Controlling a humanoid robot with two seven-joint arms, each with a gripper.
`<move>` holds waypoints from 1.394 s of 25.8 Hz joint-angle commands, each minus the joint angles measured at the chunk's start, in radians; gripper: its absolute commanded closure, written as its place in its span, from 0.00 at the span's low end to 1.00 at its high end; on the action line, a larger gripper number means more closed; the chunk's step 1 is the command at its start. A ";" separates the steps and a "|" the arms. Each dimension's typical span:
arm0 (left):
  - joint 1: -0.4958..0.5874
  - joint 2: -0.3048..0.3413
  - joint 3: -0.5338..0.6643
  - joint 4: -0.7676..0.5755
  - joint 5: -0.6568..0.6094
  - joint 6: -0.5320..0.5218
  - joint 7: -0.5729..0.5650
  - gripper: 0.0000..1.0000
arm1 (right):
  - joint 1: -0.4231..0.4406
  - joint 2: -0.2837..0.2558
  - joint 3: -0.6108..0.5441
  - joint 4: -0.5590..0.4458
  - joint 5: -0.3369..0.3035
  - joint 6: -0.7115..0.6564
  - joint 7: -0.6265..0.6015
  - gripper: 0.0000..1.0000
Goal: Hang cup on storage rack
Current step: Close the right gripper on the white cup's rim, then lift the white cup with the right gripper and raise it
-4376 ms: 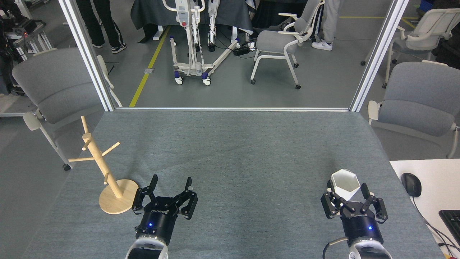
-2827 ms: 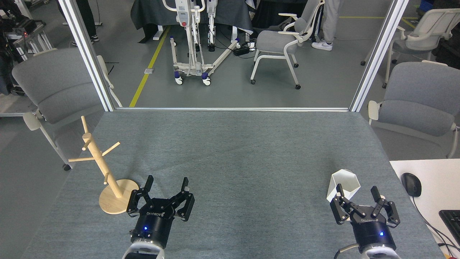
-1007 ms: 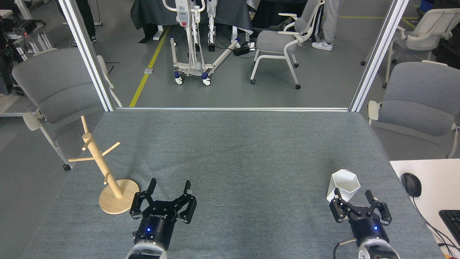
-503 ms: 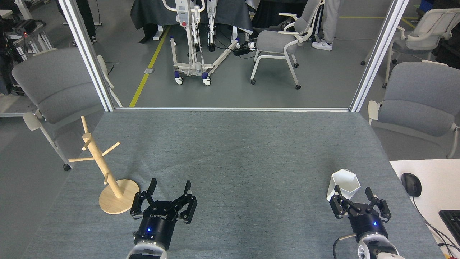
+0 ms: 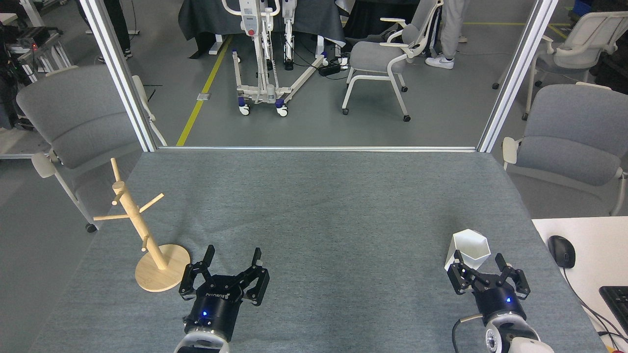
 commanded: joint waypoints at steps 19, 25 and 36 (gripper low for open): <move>-0.010 -0.006 -0.001 0.028 0.001 -0.005 0.000 0.00 | -0.038 0.051 0.018 0.049 -0.001 0.094 0.000 0.01; -0.016 -0.006 -0.001 0.028 0.001 -0.005 0.000 0.00 | -0.072 0.059 0.016 0.083 -0.002 0.111 0.000 0.01; -0.018 -0.006 -0.001 0.040 0.001 -0.005 0.000 0.00 | -0.086 0.062 0.009 0.115 -0.002 0.110 0.002 0.01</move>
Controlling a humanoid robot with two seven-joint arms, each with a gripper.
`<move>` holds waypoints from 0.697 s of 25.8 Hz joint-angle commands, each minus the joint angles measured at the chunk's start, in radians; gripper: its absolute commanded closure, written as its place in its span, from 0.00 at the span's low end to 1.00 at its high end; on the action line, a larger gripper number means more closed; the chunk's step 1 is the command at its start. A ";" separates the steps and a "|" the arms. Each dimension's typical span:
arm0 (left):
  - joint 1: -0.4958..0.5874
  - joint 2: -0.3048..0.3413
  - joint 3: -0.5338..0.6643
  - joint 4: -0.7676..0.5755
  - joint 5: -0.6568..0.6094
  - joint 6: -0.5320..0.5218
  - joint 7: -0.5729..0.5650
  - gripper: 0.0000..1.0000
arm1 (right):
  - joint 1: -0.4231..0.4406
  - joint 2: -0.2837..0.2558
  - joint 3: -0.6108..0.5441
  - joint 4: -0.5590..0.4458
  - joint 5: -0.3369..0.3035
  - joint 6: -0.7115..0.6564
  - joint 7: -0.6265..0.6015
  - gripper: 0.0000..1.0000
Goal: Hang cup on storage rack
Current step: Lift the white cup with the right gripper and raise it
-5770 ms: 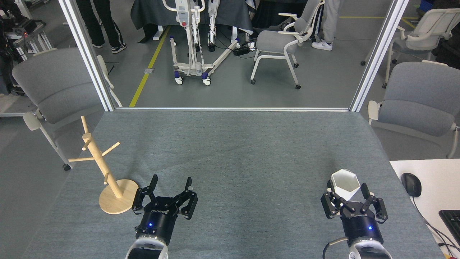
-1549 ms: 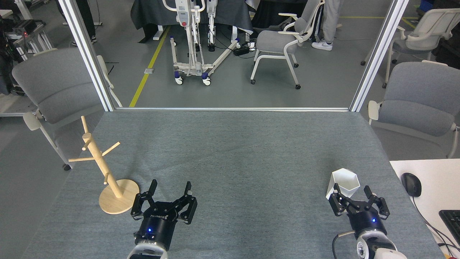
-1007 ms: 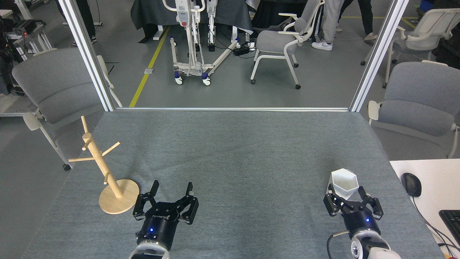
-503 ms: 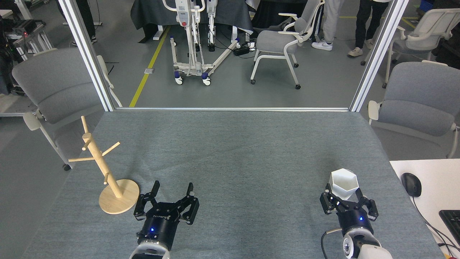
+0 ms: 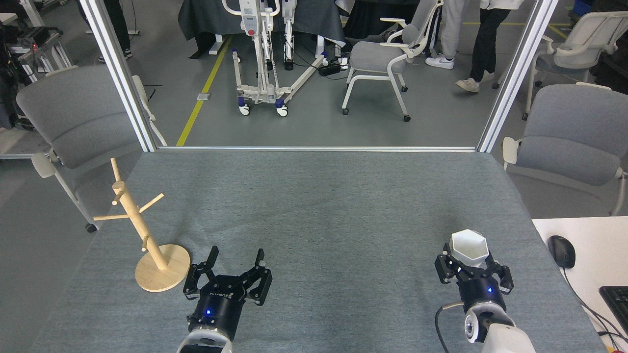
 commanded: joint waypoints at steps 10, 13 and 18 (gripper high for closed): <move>0.000 0.000 0.000 0.001 0.000 -0.001 0.000 0.00 | -0.079 -0.016 -0.005 0.086 -0.001 -0.001 0.000 0.02; 0.000 0.000 0.000 0.001 0.000 0.000 0.000 0.00 | -0.082 -0.017 -0.005 0.100 0.001 -0.001 0.000 0.02; -0.005 0.001 0.000 0.001 0.000 0.000 0.000 0.00 | -0.084 -0.014 0.000 0.102 0.002 -0.001 0.000 0.02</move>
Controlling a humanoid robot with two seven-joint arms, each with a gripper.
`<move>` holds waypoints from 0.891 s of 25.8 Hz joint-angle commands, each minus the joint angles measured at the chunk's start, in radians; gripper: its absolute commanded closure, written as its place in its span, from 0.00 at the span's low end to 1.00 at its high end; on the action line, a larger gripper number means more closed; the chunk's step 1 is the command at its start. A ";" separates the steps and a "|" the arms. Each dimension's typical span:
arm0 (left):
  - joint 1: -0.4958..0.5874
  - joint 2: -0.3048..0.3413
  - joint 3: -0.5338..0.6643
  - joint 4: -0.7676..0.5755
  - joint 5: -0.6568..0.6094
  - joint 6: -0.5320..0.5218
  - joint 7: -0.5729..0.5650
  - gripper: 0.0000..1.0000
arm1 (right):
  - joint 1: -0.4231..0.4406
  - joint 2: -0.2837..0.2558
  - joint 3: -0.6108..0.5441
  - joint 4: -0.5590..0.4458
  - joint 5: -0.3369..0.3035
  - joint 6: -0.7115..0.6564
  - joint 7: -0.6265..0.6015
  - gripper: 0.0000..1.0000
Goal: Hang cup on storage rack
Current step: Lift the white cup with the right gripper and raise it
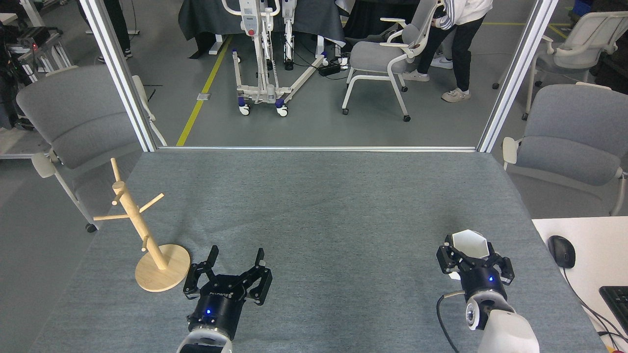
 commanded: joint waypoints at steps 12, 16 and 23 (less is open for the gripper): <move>-0.004 0.001 0.000 -0.002 -0.002 0.000 0.000 0.00 | -0.002 0.007 0.004 0.016 0.029 -0.001 -0.002 0.05; -0.004 0.001 0.000 -0.002 -0.002 0.000 0.000 0.00 | -0.002 0.007 0.004 0.016 0.029 -0.007 -0.002 0.10; -0.004 0.001 0.000 -0.005 -0.002 0.002 0.001 0.00 | -0.002 0.005 0.004 0.016 0.032 -0.014 0.004 0.66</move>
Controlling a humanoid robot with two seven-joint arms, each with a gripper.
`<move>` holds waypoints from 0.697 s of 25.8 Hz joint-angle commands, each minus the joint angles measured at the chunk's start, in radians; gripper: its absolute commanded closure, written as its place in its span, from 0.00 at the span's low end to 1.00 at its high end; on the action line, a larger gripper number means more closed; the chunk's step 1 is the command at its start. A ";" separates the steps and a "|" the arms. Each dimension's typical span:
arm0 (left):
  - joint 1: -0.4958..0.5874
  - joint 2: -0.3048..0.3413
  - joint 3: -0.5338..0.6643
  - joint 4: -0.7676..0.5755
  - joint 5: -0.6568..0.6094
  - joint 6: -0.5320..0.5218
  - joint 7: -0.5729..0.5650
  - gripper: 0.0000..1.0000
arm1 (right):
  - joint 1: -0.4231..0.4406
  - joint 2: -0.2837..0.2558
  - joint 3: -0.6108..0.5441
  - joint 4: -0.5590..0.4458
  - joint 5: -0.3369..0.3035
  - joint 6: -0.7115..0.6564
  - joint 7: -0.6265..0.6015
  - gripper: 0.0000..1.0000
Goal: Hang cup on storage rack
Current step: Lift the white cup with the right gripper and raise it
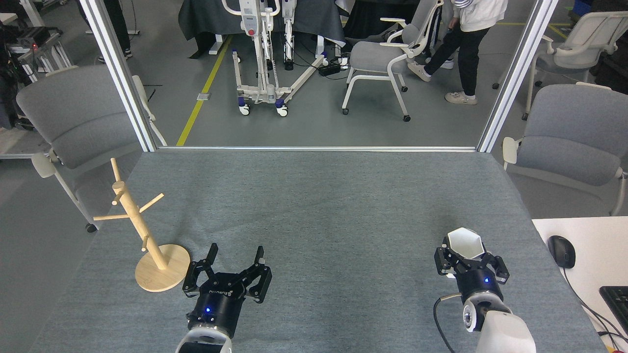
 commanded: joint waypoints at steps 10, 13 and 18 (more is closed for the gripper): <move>0.014 0.017 0.000 -0.026 -0.003 -0.077 0.018 0.00 | 0.029 0.036 -0.009 -0.534 -0.010 0.014 0.362 0.70; 0.034 0.031 -0.009 -0.040 -0.015 -0.127 0.056 0.01 | 0.106 0.093 0.014 -0.716 -0.008 0.081 0.417 0.81; 0.055 0.071 -0.127 -0.042 -0.222 -0.212 0.105 0.01 | 0.160 0.107 0.285 -0.878 -0.002 0.318 0.428 0.89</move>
